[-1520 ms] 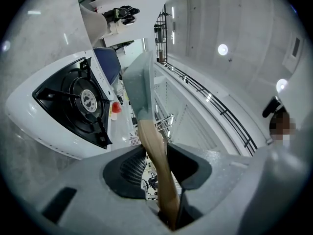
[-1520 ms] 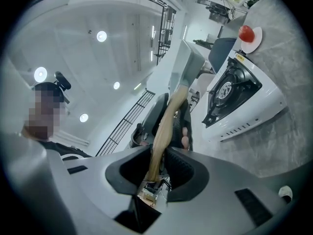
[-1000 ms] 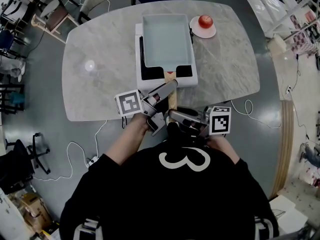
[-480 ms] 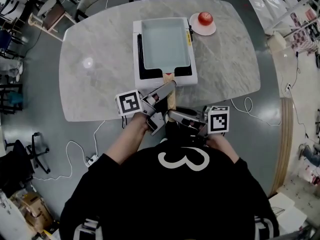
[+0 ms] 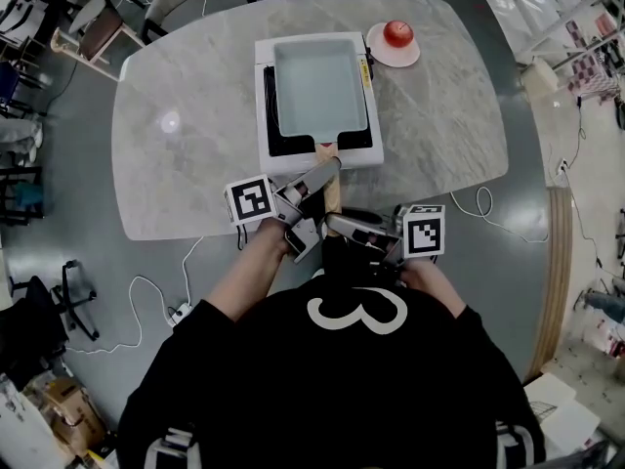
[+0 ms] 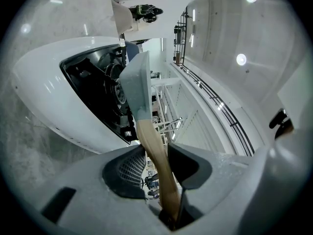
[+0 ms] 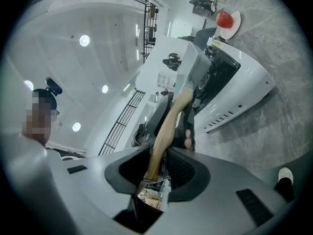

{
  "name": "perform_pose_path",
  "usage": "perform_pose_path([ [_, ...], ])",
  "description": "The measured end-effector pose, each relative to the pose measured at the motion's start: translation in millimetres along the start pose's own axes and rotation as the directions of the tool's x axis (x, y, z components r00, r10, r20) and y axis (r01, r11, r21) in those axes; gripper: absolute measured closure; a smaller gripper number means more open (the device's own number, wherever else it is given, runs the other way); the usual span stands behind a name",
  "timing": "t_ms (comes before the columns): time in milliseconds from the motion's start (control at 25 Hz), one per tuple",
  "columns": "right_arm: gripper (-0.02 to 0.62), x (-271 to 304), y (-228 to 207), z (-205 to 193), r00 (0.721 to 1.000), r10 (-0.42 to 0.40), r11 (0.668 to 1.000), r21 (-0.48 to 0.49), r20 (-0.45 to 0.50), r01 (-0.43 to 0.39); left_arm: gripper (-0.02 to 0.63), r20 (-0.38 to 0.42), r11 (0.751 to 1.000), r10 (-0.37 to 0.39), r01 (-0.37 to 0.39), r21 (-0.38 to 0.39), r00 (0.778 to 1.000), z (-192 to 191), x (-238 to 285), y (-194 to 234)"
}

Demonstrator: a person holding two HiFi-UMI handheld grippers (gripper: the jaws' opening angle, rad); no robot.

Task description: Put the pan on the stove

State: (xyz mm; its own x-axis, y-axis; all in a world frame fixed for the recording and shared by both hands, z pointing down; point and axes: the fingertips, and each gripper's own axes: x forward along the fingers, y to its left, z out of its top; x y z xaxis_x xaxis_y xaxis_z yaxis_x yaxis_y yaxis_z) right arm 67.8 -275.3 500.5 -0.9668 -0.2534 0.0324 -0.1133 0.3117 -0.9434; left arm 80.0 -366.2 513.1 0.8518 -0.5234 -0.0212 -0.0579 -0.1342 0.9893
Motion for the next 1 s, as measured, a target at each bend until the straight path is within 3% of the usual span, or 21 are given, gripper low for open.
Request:
perform_pose_path([
  [1000,0.489,4.9,-6.4,7.4,1.000,0.011,0.999,0.045,-0.010,-0.011,0.449,0.033,0.997,-0.046,0.048,-0.065,0.998,8.5,2.3,6.8],
])
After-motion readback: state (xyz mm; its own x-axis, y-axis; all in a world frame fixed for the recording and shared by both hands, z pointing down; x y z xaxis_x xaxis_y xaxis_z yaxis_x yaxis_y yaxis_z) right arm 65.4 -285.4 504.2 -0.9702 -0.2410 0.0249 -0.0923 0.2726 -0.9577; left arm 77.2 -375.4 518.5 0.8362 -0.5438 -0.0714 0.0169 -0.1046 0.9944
